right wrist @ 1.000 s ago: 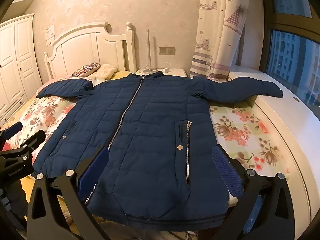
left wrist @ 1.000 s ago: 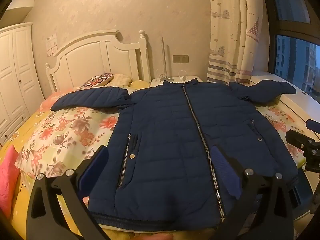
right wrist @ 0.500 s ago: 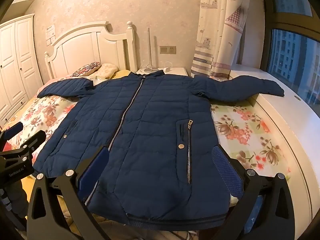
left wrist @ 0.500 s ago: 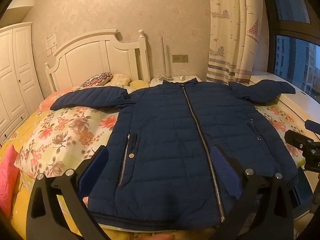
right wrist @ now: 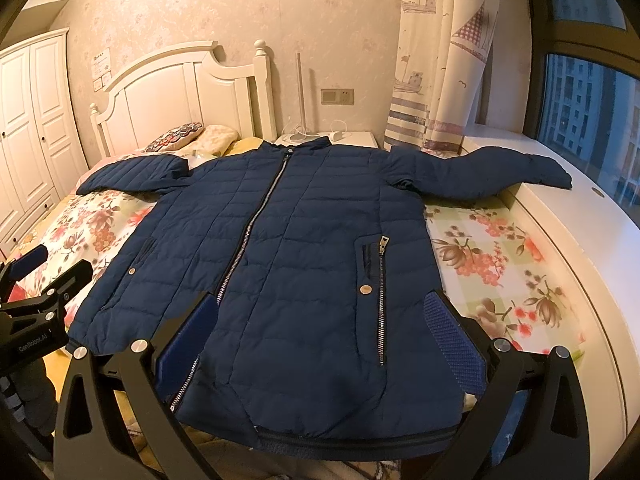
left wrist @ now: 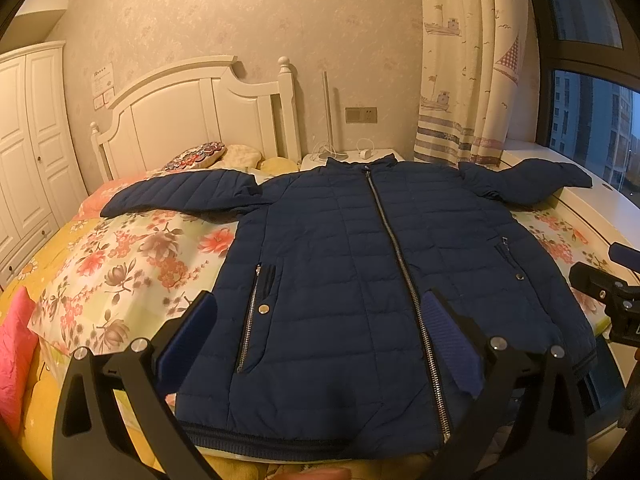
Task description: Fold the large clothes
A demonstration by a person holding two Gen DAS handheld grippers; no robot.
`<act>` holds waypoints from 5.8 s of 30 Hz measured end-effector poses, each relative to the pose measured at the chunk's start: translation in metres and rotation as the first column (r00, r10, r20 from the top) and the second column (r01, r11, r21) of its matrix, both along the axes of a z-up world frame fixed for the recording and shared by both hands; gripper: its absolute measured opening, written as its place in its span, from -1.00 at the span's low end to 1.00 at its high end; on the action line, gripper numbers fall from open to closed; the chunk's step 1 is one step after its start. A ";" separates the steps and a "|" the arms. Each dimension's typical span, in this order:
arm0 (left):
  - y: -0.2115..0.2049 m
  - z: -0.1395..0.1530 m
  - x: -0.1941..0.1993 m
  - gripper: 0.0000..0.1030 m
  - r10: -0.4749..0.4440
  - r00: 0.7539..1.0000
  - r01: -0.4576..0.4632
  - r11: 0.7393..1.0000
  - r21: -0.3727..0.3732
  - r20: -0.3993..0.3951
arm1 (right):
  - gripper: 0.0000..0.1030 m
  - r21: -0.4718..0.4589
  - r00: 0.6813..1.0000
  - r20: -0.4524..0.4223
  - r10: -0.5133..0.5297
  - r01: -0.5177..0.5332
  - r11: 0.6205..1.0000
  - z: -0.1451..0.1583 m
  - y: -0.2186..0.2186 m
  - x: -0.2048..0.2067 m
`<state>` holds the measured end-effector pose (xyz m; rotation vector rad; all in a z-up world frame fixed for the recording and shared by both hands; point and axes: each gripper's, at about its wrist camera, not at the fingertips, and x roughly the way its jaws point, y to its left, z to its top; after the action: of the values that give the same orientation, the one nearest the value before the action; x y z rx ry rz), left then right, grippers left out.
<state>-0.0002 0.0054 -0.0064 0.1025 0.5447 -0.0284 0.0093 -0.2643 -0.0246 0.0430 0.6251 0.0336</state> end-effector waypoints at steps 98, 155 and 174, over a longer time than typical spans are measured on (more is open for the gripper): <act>-0.009 -0.116 0.352 0.96 -0.013 0.917 -0.014 0.998 -0.066 -0.399 | -0.41 0.202 0.900 0.012 -0.435 0.424 0.883 -0.040 -0.263 0.341; -0.201 -0.076 0.361 -0.82 -0.357 0.911 0.365 0.931 0.002 -0.207 | -0.04 0.254 0.973 -0.174 -0.150 0.191 0.948 -0.096 -0.128 0.285; -0.209 -0.063 0.308 0.73 -0.516 0.840 0.543 0.797 0.265 -0.169 | -0.01 0.292 0.976 -0.166 -0.144 0.188 0.938 -0.097 -0.130 0.285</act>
<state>0.3076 -0.2040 -0.0691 0.5597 0.5922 -0.5055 0.2939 -0.3947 -0.1221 0.4024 0.7528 -0.0375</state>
